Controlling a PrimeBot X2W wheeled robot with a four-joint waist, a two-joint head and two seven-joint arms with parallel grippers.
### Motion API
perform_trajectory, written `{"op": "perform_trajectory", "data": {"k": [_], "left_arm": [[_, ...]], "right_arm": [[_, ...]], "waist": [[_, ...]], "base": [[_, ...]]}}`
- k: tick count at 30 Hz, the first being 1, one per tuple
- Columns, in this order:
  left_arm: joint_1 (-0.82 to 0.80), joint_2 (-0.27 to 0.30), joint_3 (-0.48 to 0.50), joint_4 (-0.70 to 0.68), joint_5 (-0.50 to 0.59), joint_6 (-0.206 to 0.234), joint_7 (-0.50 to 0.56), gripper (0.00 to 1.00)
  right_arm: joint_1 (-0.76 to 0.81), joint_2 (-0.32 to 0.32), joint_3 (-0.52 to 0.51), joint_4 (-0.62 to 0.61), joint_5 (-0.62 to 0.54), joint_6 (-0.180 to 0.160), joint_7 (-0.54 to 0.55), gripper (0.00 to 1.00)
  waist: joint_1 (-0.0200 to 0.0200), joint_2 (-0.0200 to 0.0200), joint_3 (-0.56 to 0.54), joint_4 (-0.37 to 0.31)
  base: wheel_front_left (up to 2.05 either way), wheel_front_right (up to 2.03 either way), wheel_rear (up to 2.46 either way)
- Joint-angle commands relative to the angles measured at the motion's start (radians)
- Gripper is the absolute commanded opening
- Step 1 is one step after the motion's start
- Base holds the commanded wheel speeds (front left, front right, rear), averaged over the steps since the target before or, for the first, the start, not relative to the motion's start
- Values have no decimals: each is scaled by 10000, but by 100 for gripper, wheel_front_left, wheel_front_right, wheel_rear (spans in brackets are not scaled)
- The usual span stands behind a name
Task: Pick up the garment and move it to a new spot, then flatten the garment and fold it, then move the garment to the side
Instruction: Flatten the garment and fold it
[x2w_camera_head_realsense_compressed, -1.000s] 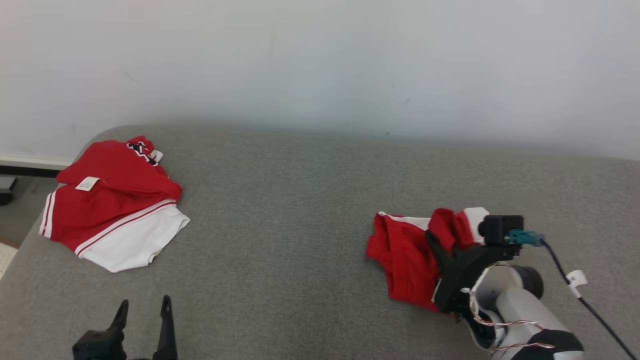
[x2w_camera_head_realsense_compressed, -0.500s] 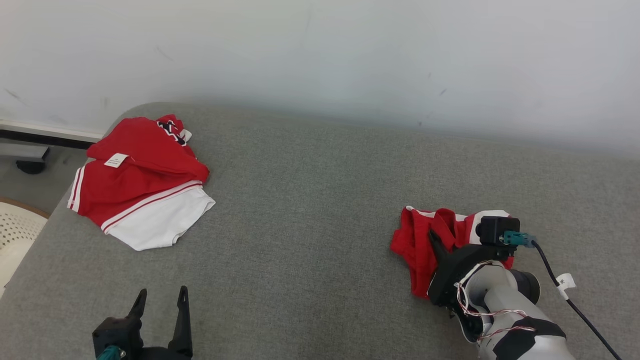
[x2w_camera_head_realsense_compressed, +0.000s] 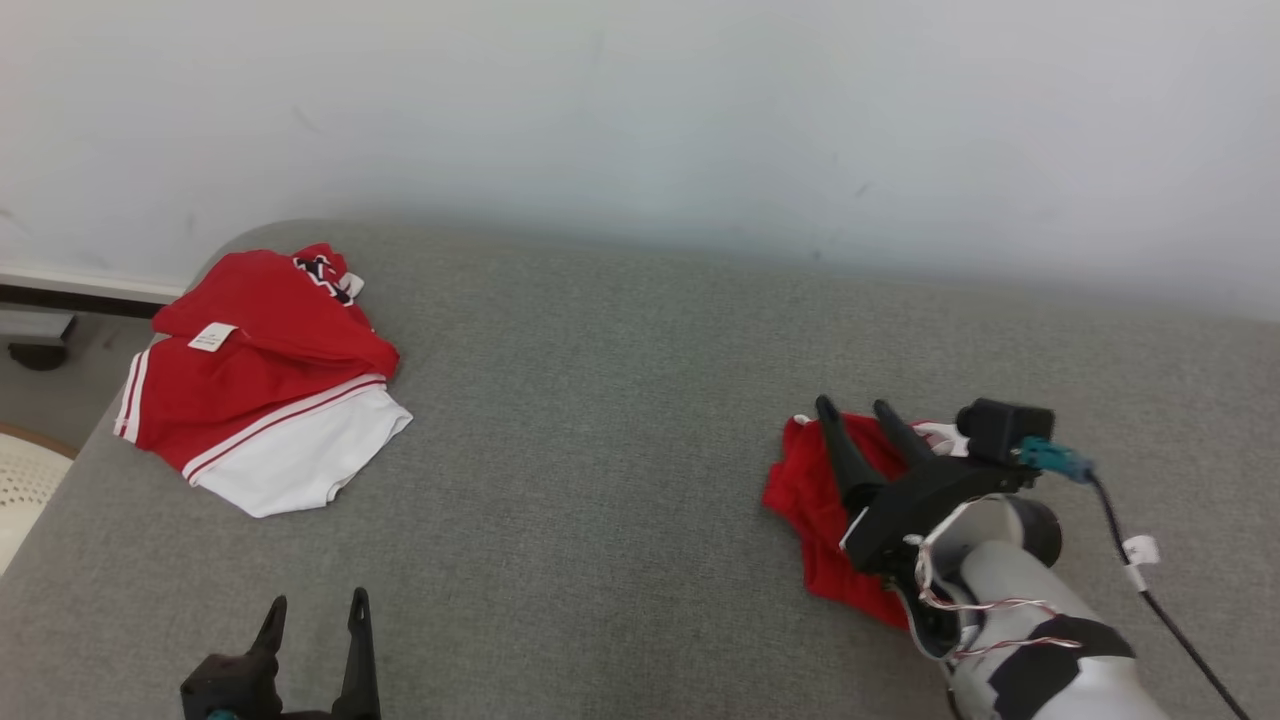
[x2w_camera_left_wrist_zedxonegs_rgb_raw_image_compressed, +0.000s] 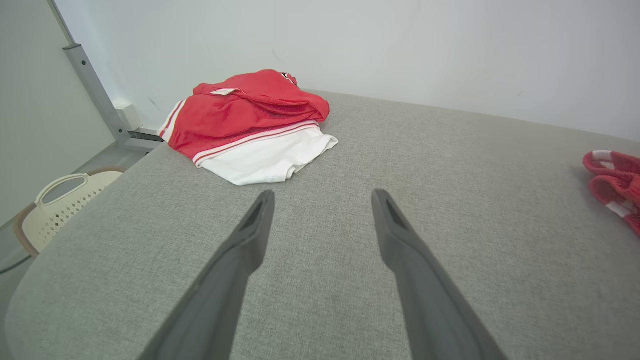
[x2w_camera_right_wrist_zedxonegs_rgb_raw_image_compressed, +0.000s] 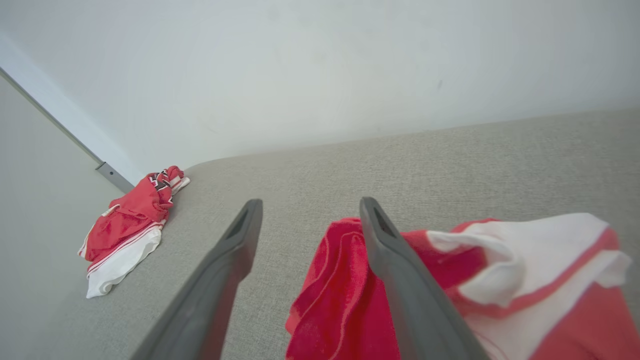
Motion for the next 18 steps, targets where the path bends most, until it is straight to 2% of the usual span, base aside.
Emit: {"op": "perform_trajectory", "data": {"k": [1,9,13,14,15,16,17,18], "left_arm": [[206,41,38,-39,-97,61,-78,100],[413,-28,65,-352,-82,316,-170,100],[515,-2,54,-525,-71,393,-150,100],[513,3,43,-557,-62,415,-145,100],[503,16,42,-577,-66,418,-150,100],[503,16,42,-577,-66,418,-150,100],[485,27,44,-593,-76,417,-168,100],[450,39,43,-588,-87,406,-189,100]], "right_arm": [[222,-276,24,-405,285,-16,-113,100],[1102,-1998,-464,-2077,351,-16,-585,100],[1808,-2445,-961,-2223,238,-16,-472,100],[1961,-2506,-1025,-2200,138,-16,-444,95],[2138,-2501,-1059,-2165,47,-16,-407,50],[2138,-2501,-1059,-2165,47,-16,-407,50],[2315,-2441,-1085,-2124,4,-16,-342,37],[2441,-2391,-1124,-2087,-41,-16,-320,0]], "waist": [[0,0,-17,-155],[0,0,24,-441],[0,0,82,-499],[0,0,99,-494],[0,0,121,-494],[0,0,121,-494],[0,0,151,-493],[0,0,180,-487]], "base": [[0,0,0],[0,0,0],[0,0,0],[0,0,0],[0,0,0],[0,0,0],[0,0,0],[0,0,0]]}}
